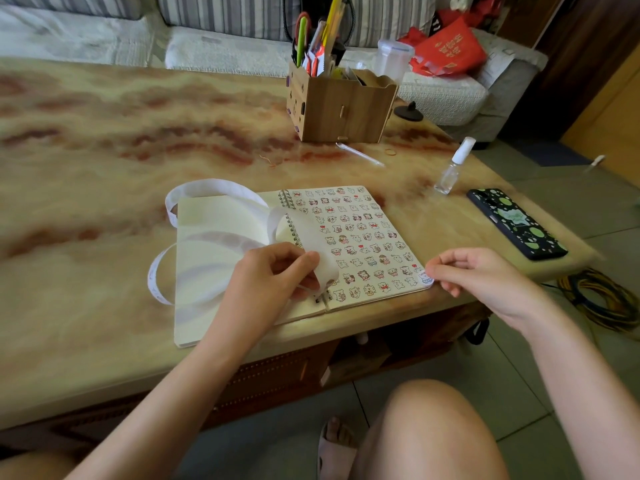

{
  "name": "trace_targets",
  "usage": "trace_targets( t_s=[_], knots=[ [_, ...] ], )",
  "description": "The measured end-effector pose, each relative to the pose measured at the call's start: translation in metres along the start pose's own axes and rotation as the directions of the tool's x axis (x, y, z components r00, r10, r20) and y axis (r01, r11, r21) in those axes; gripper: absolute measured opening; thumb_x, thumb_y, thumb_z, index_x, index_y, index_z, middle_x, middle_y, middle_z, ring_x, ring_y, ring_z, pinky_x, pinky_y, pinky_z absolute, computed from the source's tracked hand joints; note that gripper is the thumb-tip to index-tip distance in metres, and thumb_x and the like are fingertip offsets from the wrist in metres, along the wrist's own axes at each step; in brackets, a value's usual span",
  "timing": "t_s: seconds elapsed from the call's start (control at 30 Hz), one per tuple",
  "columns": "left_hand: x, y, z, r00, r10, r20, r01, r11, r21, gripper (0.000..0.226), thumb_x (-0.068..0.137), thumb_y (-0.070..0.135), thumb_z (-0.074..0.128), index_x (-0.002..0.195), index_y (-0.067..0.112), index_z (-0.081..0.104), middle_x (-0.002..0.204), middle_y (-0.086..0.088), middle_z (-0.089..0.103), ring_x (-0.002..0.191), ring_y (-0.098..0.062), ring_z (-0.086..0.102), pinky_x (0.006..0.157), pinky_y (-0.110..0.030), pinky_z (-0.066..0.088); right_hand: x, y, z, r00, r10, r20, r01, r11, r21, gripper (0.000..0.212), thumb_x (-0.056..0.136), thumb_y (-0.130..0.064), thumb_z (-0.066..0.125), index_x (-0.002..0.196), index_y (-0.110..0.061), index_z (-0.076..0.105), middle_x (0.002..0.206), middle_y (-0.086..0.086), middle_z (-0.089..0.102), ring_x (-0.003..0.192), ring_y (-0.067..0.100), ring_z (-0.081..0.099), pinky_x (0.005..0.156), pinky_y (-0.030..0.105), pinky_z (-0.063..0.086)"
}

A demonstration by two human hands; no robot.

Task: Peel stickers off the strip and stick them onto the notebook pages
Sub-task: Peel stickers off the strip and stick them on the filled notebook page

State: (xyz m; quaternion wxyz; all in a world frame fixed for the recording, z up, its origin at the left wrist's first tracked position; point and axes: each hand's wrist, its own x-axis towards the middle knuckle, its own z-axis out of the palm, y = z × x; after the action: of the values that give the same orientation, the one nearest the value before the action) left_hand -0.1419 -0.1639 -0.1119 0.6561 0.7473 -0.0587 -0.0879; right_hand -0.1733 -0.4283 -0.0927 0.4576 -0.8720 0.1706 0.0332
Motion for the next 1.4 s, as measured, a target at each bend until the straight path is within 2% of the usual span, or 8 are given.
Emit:
trace_targets(
  t_s=[0.13, 0.33, 0.57, 0.73, 0.93, 1.23, 1.4],
  knots=[
    [0.0000, 0.0000, -0.0002, 1.000, -0.001, -0.002, 0.001, 1.000, 0.013, 0.020, 0.091, 0.019, 0.060, 0.079, 0.007, 0.070, 0.069, -0.005, 0.073, 0.068, -0.017, 0.070, 0.071, -0.025, 0.057, 0.0003, 0.0005, 0.0004, 1.000, 0.003, 0.002, -0.003, 1.000, -0.010, 0.004, 0.086, -0.012, 0.066, 0.085, -0.011, 0.070, 0.066, 0.001, 0.063, 0.060, 0.013, 0.051, 0.078, 0.026, 0.047],
    [-0.0002, -0.0004, 0.0001, 1.000, 0.001, -0.004, -0.001, 1.000, 0.008, 0.019, 0.090, 0.018, 0.060, 0.078, 0.008, 0.070, 0.069, -0.005, 0.073, 0.065, -0.013, 0.069, 0.068, -0.022, 0.057, -0.0001, 0.0013, 0.0025, 1.000, -0.002, -0.026, 0.002, 1.000, -0.014, 0.004, 0.086, -0.011, 0.066, 0.084, -0.010, 0.070, 0.062, -0.003, 0.063, 0.053, 0.007, 0.050, 0.070, 0.023, 0.047],
    [0.0002, -0.0009, 0.0002, 1.000, 0.009, -0.004, -0.009, 1.000, 0.002, 0.019, 0.090, 0.018, 0.060, 0.079, 0.007, 0.070, 0.069, -0.006, 0.073, 0.066, -0.015, 0.070, 0.069, -0.023, 0.058, -0.0007, 0.0005, 0.0059, 0.999, -0.020, -0.048, 0.018, 0.999, -0.035, 0.003, 0.085, -0.009, 0.066, 0.086, -0.008, 0.069, 0.069, 0.002, 0.064, 0.051, 0.004, 0.049, 0.063, 0.021, 0.045],
    [0.0004, -0.0021, -0.0001, 1.000, 0.012, -0.002, -0.012, 1.000, -0.007, 0.019, 0.090, 0.018, 0.060, 0.079, 0.006, 0.070, 0.069, -0.006, 0.073, 0.065, -0.014, 0.069, 0.070, -0.025, 0.058, -0.0014, 0.0011, 0.0074, 0.998, -0.035, -0.059, 0.032, 0.998, -0.055, 0.004, 0.084, -0.009, 0.067, 0.088, -0.008, 0.069, 0.079, 0.008, 0.068, 0.060, 0.009, 0.053, 0.060, 0.021, 0.045],
    [0.0013, -0.0039, -0.0002, 1.000, 0.019, 0.001, -0.019, 1.000, -0.005, 0.019, 0.090, 0.018, 0.060, 0.077, 0.007, 0.070, 0.068, -0.005, 0.073, 0.064, -0.012, 0.068, 0.068, -0.021, 0.057, -0.0018, -0.0001, 0.0087, 0.997, -0.058, -0.059, 0.053, 0.995, -0.079, 0.002, 0.084, -0.009, 0.068, 0.085, -0.007, 0.069, 0.076, 0.007, 0.066, 0.058, 0.009, 0.051, 0.057, 0.021, 0.044],
    [0.0024, -0.0052, 0.0001, 1.000, 0.021, 0.000, -0.021, 0.999, -0.024, 0.018, 0.090, 0.016, 0.060, 0.077, 0.009, 0.070, 0.068, -0.004, 0.073, 0.063, -0.012, 0.069, 0.064, -0.021, 0.056, -0.0017, 0.0009, 0.0053, 0.998, -0.045, -0.035, 0.042, 0.996, -0.078, 0.003, 0.085, -0.012, 0.068, 0.087, -0.011, 0.070, 0.083, 0.010, 0.070, 0.061, 0.009, 0.054, 0.063, 0.022, 0.047],
    [0.0031, -0.0062, -0.0012, 0.999, 0.024, 0.024, -0.025, 0.999, 0.027, 0.018, 0.092, 0.019, 0.057, 0.084, 0.009, 0.069, 0.072, -0.003, 0.074, 0.071, -0.029, 0.069, 0.070, -0.032, 0.056, -0.0011, 0.0020, 0.0052, 0.998, -0.054, -0.021, 0.053, 0.996, -0.067, 0.002, 0.086, -0.009, 0.067, 0.087, -0.009, 0.069, 0.084, 0.011, 0.070, 0.060, 0.009, 0.054, 0.061, 0.020, 0.047]
  ],
)
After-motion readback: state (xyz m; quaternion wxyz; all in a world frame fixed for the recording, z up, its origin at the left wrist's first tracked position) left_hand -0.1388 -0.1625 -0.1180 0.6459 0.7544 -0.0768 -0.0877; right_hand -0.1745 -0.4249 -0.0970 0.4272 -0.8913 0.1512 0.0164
